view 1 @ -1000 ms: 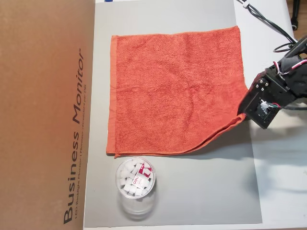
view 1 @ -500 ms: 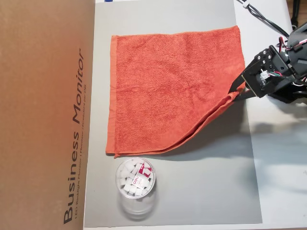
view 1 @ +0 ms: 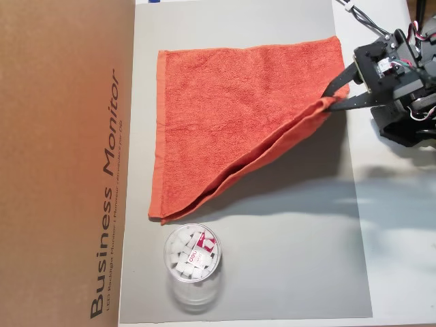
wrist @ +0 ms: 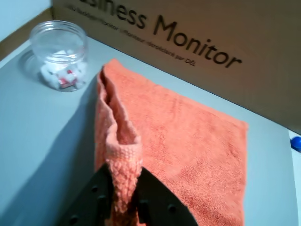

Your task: Fold the blanket.

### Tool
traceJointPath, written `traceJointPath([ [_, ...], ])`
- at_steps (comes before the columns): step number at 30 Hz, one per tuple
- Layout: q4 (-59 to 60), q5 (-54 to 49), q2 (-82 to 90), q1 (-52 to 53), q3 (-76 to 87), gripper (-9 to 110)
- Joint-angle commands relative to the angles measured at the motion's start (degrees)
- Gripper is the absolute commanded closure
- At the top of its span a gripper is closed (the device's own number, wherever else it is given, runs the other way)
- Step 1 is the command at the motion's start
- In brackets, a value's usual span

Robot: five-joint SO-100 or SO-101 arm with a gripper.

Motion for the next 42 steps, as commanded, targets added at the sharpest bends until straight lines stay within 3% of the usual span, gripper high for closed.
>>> traceJointPath([
  [1,-0.79,0.09,-2.02,3.16,-4.66,102],
  [42,-0.97,0.44,-44.74,22.59,-41.04,102],
])
